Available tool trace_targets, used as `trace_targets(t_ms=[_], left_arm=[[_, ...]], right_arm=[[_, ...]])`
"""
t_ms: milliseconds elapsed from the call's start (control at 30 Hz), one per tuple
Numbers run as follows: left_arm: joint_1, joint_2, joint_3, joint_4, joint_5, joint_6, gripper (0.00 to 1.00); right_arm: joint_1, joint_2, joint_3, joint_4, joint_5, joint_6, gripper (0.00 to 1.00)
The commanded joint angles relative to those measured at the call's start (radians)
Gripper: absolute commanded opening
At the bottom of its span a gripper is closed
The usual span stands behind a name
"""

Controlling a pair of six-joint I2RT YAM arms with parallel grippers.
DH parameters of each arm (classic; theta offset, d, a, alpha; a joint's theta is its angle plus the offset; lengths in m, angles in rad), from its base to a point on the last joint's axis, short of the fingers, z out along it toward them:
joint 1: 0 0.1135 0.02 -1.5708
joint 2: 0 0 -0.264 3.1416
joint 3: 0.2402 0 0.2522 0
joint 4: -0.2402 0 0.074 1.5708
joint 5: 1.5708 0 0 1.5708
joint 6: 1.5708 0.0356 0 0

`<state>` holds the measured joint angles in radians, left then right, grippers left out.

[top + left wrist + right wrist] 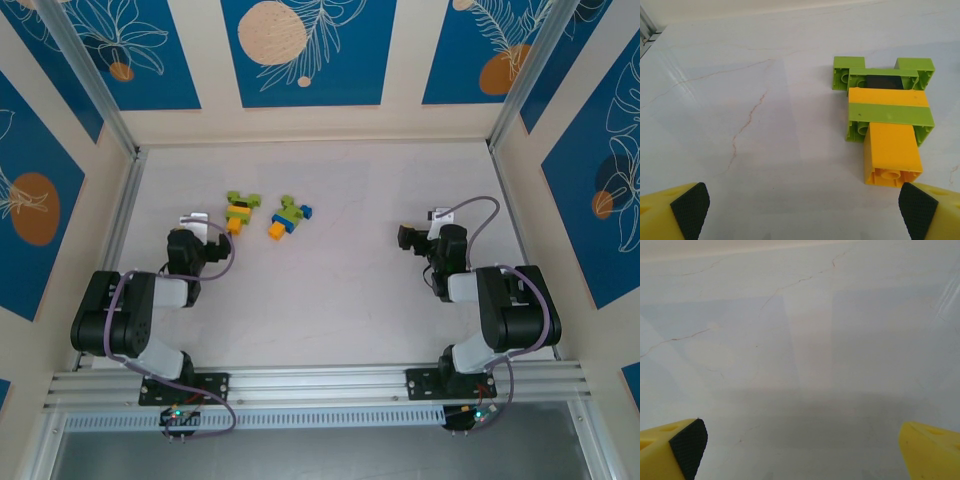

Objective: Assemble a carrot with lego

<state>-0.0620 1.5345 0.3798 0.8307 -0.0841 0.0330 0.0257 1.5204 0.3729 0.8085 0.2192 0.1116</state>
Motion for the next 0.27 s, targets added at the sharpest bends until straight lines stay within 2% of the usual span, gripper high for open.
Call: trace_targets(t_ms=[0, 133, 233], left_arm=[[-0.007, 0.003, 0.004, 0.035, -0.011, -0.002, 1.00], [-0.009, 0.004, 0.009, 0.027, -0.011, -0.002, 1.00], [-0.008, 0.002, 0.005, 0.033, -0.011, -0.002, 0.99]], right_arm=[[0.000, 0.003, 0.020, 0.043, 0.006, 0.013, 0.99], [-0.016, 0.003, 0.033, 0.022, -0.092, -0.008, 0.99], [-0.020, 0.003, 0.035, 0.017, -0.109, -0.009, 0.99]])
